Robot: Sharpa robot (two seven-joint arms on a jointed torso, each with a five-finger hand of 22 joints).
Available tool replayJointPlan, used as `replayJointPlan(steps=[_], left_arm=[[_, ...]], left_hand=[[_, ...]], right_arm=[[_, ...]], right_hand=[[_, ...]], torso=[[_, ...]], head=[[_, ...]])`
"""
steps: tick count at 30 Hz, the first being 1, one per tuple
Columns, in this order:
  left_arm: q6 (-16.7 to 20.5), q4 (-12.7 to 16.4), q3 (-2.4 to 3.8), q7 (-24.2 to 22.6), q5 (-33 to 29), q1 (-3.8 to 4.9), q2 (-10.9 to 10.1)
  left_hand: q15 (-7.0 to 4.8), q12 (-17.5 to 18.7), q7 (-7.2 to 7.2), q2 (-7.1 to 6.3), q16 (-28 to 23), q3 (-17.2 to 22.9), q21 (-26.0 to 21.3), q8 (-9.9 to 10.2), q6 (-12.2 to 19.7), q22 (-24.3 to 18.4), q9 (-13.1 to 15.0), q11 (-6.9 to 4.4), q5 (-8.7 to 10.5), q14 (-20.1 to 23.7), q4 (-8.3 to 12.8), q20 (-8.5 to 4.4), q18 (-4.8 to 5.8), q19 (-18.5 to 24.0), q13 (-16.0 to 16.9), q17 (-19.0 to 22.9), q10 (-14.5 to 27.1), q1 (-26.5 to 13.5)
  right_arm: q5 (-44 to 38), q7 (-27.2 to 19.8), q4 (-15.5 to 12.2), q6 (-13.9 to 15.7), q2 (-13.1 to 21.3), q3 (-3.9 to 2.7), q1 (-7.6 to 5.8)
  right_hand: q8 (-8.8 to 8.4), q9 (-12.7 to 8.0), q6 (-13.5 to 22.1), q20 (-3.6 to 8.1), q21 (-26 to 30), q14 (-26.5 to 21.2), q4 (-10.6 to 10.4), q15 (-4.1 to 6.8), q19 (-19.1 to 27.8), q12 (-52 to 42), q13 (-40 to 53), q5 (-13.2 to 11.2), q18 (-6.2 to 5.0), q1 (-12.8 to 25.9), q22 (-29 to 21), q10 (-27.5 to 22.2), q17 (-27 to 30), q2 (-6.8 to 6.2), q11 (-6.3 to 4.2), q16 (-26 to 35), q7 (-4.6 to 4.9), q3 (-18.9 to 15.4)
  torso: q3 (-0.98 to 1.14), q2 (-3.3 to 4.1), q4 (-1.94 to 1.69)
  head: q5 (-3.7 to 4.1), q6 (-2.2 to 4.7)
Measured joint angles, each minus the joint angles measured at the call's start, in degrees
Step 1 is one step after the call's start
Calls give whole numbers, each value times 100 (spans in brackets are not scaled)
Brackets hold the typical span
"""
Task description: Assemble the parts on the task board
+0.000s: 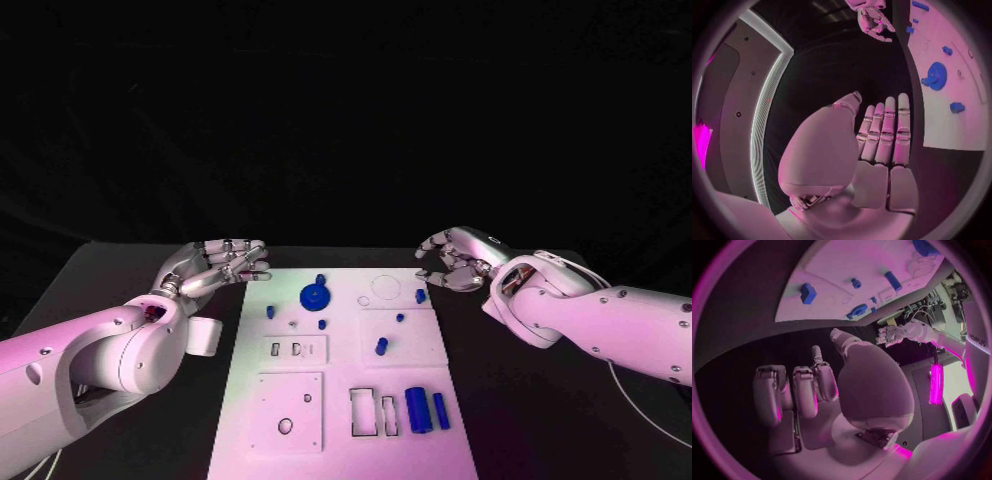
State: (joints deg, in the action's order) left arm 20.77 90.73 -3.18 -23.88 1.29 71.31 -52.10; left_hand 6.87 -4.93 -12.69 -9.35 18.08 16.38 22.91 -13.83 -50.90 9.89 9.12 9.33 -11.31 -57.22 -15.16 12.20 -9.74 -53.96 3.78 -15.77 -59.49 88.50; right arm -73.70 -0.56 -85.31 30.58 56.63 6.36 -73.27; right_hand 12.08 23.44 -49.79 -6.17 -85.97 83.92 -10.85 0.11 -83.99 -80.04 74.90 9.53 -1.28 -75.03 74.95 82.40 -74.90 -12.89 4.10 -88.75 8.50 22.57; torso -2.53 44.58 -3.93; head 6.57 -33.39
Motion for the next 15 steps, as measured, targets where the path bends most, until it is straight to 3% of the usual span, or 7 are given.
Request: replayJointPlan(steps=[7,15], left_arm=[[-53,-24,-3,-2,0,-2,21],[-86,-30,-6,-5,0,-4,27]], left_hand=[[0,0,0,0,0,0,0,0,0,0,0,0,0,0,0,0,0,0,0,0,0,0],[0,0,0,0,0,0,22,0,0,-1,0,0,0,0,0,0,0,0,1,0,0,0]], right_arm=[[202,-432,208,-270,136,16,70],[303,-627,474,-563,37,28,176]], right_hand=[[-81,-33,58,0,0,0,131,0,0,14,0,24,0,-146,-1,-21,0,-26,-21,0,-21,51],[-132,-48,58,0,3,0,196,0,0,17,5,109,0,-239,-1,-21,0,-59,-21,0,-21,86]], torso=[[34,-7,10],[41,-4,3]], head=[[10,-40],[-8,-70]])
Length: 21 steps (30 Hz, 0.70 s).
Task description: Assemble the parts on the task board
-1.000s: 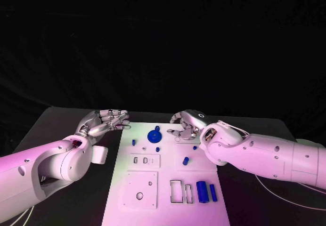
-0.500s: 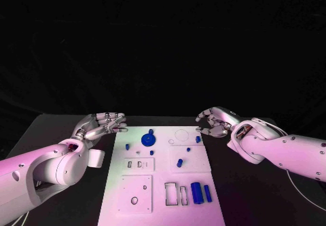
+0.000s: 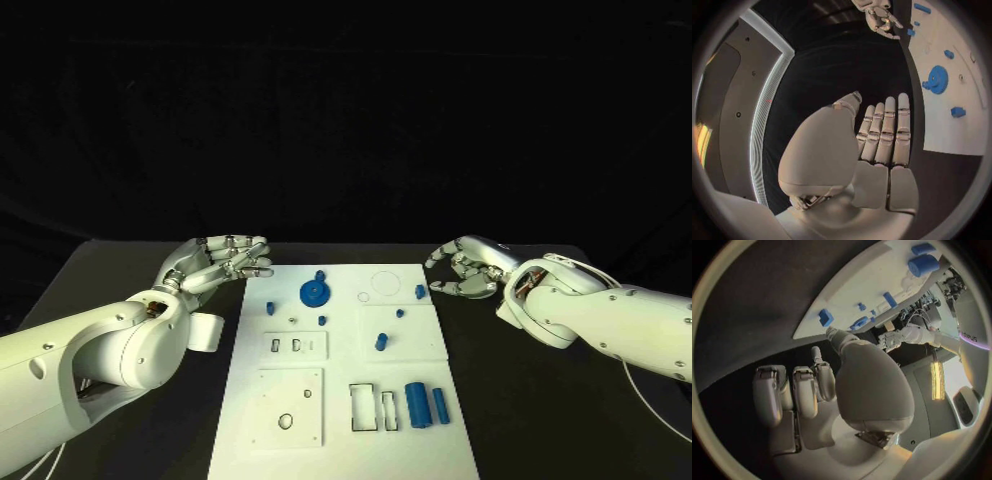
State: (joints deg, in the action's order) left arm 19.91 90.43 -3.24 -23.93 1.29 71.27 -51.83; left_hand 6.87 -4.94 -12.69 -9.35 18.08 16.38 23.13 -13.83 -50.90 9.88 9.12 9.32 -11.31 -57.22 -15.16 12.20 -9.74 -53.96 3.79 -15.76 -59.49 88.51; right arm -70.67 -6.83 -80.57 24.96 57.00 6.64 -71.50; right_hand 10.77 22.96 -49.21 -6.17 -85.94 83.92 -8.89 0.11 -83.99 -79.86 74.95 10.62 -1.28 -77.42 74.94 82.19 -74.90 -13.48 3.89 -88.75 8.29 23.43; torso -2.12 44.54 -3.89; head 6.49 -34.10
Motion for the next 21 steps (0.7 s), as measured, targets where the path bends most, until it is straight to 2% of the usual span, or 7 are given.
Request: replayJointPlan(steps=[7,21], left_arm=[[-18,1,-1,-3,0,0,-1],[-28,1,-1,-5,0,0,-8]], left_hand=[[0,0,0,0,0,0,0,0,0,-1,0,0,0,0,0,0,0,0,0,-6,0,0],[0,0,0,0,0,0,0,0,0,-1,-1,0,0,0,0,0,0,0,0,-5,0,0]], right_arm=[[65,-68,194,-238,-122,8,76],[115,-90,331,-439,-276,13,151]], right_hand=[[-60,-15,21,0,24,0,75,0,0,44,0,126,0,-26,-1,-20,0,-26,-20,0,21,45],[-83,-20,38,0,24,0,75,0,0,44,-1,158,0,-48,-2,-20,-5,-48,-20,0,38,45]], torso=[[-11,0,1],[-9,-6,5]], head=[[-20,-32],[-51,-70]])
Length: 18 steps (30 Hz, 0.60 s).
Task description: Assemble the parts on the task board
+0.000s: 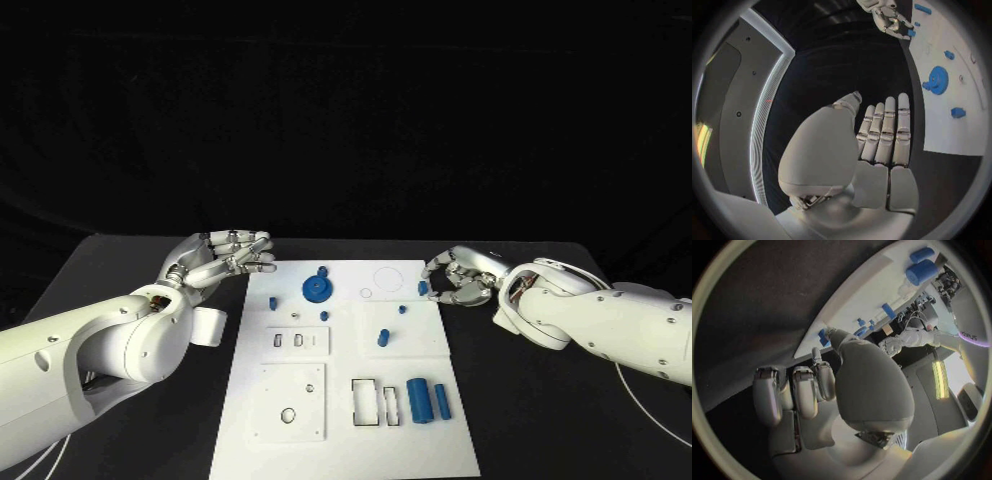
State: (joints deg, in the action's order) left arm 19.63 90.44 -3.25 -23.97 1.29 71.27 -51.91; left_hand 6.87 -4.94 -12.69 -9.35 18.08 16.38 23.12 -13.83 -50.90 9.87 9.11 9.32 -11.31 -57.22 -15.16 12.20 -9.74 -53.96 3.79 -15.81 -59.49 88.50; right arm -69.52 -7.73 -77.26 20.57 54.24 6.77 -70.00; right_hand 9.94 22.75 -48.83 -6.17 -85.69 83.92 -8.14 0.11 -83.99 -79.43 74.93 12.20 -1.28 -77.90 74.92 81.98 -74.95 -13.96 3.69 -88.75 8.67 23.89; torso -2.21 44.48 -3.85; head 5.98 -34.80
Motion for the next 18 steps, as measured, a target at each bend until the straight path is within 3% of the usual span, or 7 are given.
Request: replayJointPlan(steps=[9,18], left_arm=[[-3,-2,0,0,0,0,-2],[-5,-3,0,5,0,0,-2]], left_hand=[[0,0,0,0,0,0,0,0,0,5,0,0,0,0,0,0,0,0,0,-5,0,0],[0,0,0,0,0,0,0,0,0,5,0,0,0,0,0,0,0,0,0,-4,0,0]], right_arm=[[34,0,32,1,-71,0,11],[58,0,59,1,-156,-1,50]], right_hand=[[0,0,-49,0,-28,0,0,0,0,-68,0,0,0,53,-1,38,0,53,38,0,41,0],[154,56,-494,0,-28,0,-4,0,0,-135,-1,-77,0,136,-1,78,1,139,36,0,4,130]], torso=[[0,-1,5],[2,-1,4]], head=[[-7,-12],[-19,-31]])
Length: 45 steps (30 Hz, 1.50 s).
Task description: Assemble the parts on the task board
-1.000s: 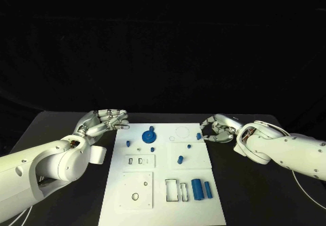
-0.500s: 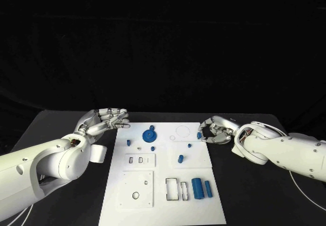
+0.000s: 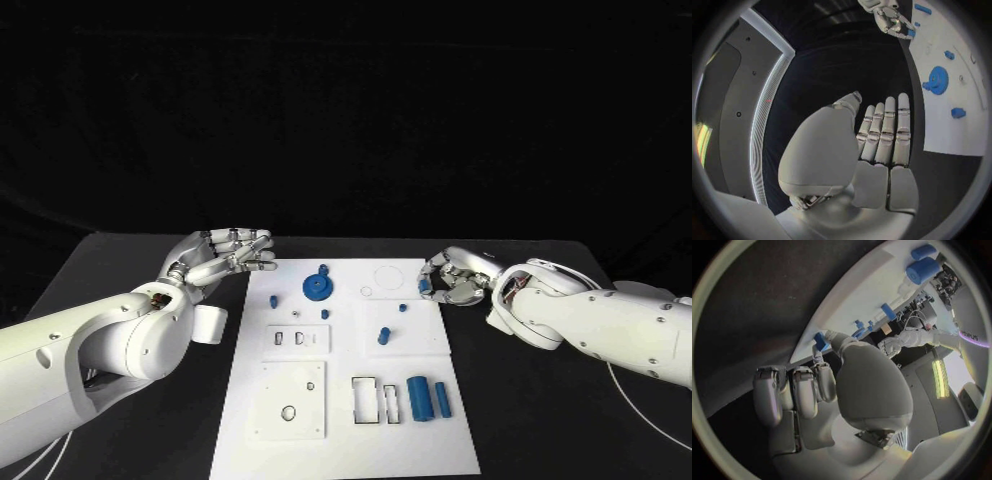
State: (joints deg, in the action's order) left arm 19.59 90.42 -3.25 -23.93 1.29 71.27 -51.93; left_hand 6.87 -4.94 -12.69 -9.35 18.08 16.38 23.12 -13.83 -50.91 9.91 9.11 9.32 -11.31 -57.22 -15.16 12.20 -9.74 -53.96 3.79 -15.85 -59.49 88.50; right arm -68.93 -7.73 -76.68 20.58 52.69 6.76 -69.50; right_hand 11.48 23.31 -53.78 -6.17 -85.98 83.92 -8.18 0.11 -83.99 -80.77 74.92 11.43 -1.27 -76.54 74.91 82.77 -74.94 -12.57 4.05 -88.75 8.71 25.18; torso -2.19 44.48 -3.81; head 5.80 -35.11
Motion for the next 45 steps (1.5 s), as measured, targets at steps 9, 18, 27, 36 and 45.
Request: replayJointPlan(steps=[9,18,27,36,45], left_arm=[[0,-3,0,3,0,0,-4],[-1,-4,0,6,0,0,-9],[-4,-19,-1,12,1,0,-11],[-11,-71,-1,16,2,0,28],[-28,-214,-2,20,2,0,180]], left_hand=[[0,0,0,0,0,16,0,0,0,-1,6,21,0,0,16,0,0,0,0,-5,-21,0],[0,0,0,0,0,16,0,0,0,-1,5,21,0,0,16,0,0,0,0,-4,-21,0],[0,0,0,0,0,16,0,0,0,-2,5,21,0,0,16,0,0,0,0,-4,-21,0],[0,0,0,0,0,16,0,0,0,5,4,20,0,0,16,0,0,0,0,-11,-21,0],[0,0,0,0,0,15,0,0,0,5,4,20,0,0,16,0,0,0,0,-11,-21,0]], right_arm=[[14,2,26,17,-29,-3,8],[17,6,30,156,-44,0,15],[25,104,-487,452,20,-11,-3],[-55,638,-1334,652,-87,-28,-145],[-465,1424,-1677,755,-700,-23,-124]], right_hand=[[159,44,-300,63,-39,0,50,64,0,-30,0,-34,1,-15,0,76,1,150,-88,-23,-121,109],[308,80,-403,146,-106,1,177,166,0,-52,-1,-261,-1,-85,4,96,1,293,-211,-23,-181,299],[308,77,-400,187,-293,21,239,185,-1,-23,-1,-332,0,-98,3,86,2,429,-261,-56,-184,425],[307,68,-388,187,-338,21,243,185,-1,22,-1,-352,0,-45,3,76,2,483,-271,-57,-195,473],[307,61,-375,187,-337,21,243,185,-1,22,-1,-310,0,8,2,76,2,535,-271,-57,-204,473]], torso=[[3,0,-1],[3,0,4],[5,-9,6],[-16,-53,20],[-62,-132,18]], head=[[-8,-10],[-14,-24],[-48,-29],[-80,-47],[-151,-111]])
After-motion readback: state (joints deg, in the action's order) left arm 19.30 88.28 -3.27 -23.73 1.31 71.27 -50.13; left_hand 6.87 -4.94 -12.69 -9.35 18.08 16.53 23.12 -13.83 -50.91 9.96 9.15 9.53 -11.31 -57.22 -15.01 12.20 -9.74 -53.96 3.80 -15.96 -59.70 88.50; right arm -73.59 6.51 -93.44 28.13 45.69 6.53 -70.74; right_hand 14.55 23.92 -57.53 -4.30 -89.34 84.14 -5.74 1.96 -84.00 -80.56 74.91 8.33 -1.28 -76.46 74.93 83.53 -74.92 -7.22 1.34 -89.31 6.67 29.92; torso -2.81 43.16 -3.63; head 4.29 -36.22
